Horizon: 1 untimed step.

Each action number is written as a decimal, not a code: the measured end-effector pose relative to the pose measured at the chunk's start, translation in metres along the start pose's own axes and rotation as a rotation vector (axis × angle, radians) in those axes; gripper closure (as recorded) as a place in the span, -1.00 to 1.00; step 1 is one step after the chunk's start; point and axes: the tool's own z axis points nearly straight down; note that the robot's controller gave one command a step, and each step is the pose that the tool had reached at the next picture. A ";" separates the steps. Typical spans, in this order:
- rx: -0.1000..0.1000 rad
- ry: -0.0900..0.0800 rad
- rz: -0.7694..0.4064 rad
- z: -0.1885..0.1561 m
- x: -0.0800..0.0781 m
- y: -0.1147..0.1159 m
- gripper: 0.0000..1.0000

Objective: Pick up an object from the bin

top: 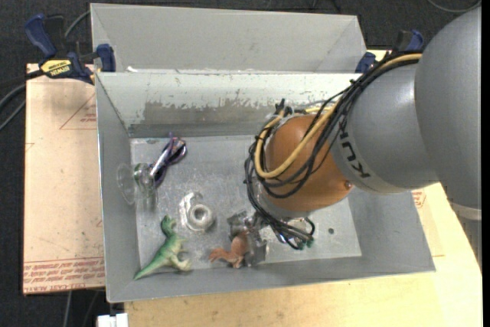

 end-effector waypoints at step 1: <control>-0.005 0.004 -0.005 0.004 -0.027 -0.027 1.00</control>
Offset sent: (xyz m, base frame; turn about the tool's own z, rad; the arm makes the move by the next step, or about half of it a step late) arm 0.0000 0.0000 0.0000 0.0000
